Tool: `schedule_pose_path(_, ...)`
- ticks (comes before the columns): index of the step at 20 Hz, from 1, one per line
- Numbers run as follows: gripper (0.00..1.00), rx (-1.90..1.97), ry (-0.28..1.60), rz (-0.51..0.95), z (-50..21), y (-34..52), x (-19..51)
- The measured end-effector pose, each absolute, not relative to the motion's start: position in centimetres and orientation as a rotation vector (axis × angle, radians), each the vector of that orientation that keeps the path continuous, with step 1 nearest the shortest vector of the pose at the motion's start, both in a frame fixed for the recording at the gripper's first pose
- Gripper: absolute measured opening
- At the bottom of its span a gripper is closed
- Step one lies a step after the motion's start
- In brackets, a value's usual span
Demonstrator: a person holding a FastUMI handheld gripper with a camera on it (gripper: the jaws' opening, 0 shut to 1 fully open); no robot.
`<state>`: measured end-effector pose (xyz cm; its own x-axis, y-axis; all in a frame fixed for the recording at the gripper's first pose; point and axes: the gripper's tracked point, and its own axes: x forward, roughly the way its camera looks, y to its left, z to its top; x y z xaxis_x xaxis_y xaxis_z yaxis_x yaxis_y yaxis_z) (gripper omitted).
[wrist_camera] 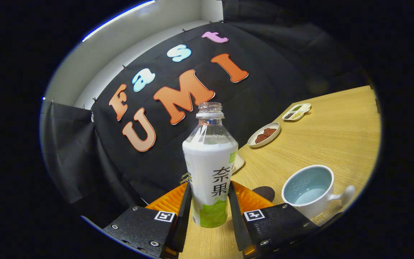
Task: Take the bottle from table, then pour the juice into the cup, finally place the bottle on the coaster
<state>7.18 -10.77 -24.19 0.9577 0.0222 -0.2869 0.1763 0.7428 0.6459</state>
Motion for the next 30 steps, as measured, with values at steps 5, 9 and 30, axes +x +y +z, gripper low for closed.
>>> schedule_pose_path(5,0.55,0.569,0.238,-0.050,-23.3,-10.8,8.6)
schedule_pose_path(9,0.55,0.361,0.225,-0.074,-22.6,-12.0,10.5)
schedule_pose_path(30,0.56,0.038,0.484,-0.203,-31.9,-12.5,13.8)
